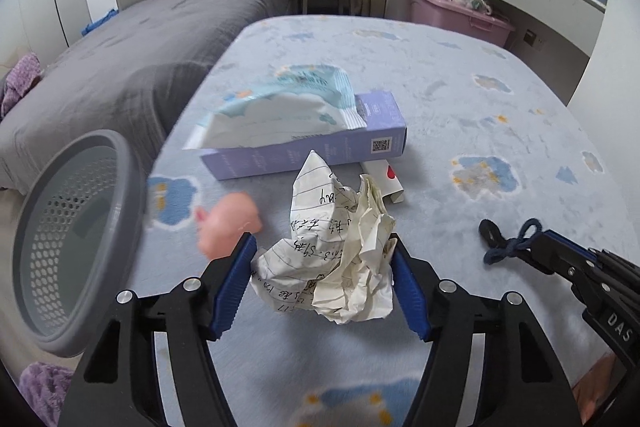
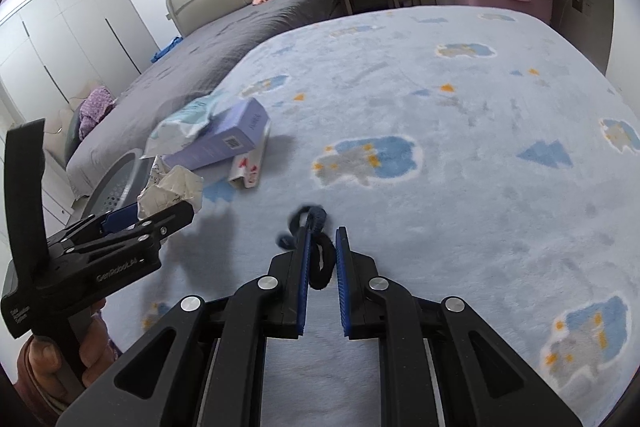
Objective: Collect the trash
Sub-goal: 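Grasp the crumpled white paper with the left tool while the right tool holds the hair tie, then carry the paper and hair tie over the grey basket with both tools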
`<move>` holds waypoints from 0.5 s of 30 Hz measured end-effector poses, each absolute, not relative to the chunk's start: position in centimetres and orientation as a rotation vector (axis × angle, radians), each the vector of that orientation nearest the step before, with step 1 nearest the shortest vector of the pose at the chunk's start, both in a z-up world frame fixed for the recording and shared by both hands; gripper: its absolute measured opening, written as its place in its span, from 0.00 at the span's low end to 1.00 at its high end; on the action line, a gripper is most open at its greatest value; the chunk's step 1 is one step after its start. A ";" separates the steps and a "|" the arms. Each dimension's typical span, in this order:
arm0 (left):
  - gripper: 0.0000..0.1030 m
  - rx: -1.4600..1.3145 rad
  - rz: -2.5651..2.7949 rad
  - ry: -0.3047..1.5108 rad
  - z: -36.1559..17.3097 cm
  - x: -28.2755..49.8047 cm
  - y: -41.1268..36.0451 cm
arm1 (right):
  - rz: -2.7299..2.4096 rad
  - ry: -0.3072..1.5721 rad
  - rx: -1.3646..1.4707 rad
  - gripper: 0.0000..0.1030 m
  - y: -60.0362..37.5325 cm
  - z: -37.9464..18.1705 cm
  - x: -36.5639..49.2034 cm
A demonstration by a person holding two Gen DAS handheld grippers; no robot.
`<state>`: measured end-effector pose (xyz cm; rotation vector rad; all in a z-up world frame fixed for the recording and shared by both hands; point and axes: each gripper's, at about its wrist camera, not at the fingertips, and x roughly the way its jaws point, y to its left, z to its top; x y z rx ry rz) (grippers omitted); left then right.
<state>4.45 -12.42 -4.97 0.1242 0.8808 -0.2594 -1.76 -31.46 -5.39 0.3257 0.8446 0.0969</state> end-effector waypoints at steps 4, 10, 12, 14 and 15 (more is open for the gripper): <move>0.62 0.117 -0.248 0.849 -3.7 3.3 -11.0 | 0.121 0.825 0.310 0.12 -30.2 -4.2 -2.1; 0.62 0.087 -0.222 0.815 -2.3 2.4 -8.3 | 0.122 0.827 0.267 0.12 -28.2 -3.5 -2.7; 0.62 0.077 -0.214 0.810 -2.1 2.2 -7.5 | 0.105 0.840 0.260 0.12 -28.0 -3.9 -2.8; 0.62 0.071 -0.211 0.812 -2.1 2.2 -7.0 | 0.088 0.854 0.260 0.12 -28.1 -4.2 -3.0; 0.62 0.067 -0.207 0.814 -2.2 2.1 -6.6 | 0.078 0.861 0.260 0.12 -28.1 -4.5 -3.1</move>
